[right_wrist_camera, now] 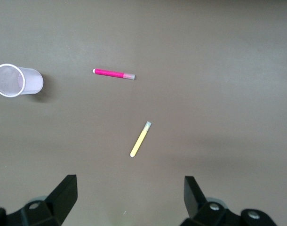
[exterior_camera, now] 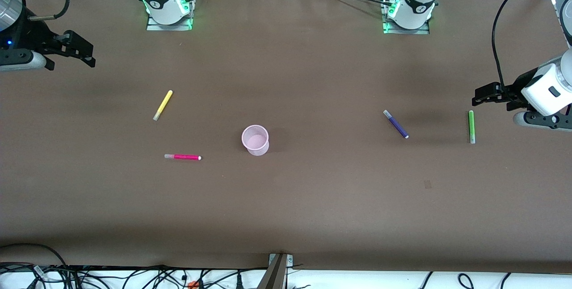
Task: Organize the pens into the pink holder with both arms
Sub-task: 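Reach the left gripper down to the blue pen and grasp it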
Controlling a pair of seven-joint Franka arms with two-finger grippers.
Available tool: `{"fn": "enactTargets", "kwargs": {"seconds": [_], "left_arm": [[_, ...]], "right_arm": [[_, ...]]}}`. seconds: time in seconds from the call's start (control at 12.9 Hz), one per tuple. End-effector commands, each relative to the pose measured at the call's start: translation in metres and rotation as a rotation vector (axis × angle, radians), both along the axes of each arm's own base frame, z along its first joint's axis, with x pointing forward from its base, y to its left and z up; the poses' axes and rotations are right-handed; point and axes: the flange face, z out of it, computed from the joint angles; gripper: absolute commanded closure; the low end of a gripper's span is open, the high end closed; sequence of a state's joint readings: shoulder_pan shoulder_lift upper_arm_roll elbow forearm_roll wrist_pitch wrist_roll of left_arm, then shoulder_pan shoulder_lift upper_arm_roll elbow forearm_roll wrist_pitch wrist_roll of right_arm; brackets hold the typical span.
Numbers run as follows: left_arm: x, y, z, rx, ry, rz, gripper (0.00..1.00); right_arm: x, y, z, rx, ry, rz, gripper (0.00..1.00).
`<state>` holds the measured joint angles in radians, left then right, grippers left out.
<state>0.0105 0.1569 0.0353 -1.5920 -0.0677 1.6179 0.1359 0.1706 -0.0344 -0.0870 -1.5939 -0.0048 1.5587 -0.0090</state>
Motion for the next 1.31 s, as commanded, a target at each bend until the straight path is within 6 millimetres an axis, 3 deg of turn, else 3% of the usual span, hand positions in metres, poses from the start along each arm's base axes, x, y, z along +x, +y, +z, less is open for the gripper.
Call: {"fn": "enactTargets", "kwargs": {"seconds": [0.0, 0.7, 0.85, 1.24], "left_arm": [[0.000, -0.003, 0.002, -0.003, 0.001, 0.004, 0.00], [0.000, -0.002, -0.001, -0.003, 0.009, 0.006, 0.00], [0.001, -0.003, -0.019, 0.001, 0.043, 0.038, 0.00], [0.016, -0.024, -0.085, 0.072, 0.166, 0.370, 0.00]], "right_arm": [[-0.003, 0.001, 0.002, -0.014, 0.005, -0.011, 0.00], [0.000, 0.003, 0.007, -0.015, 0.004, 0.009, 0.00], [0.000, 0.003, 0.007, -0.015, 0.005, 0.008, 0.00], [-0.001, 0.006, 0.005, -0.016, 0.008, 0.014, 0.00]]}}
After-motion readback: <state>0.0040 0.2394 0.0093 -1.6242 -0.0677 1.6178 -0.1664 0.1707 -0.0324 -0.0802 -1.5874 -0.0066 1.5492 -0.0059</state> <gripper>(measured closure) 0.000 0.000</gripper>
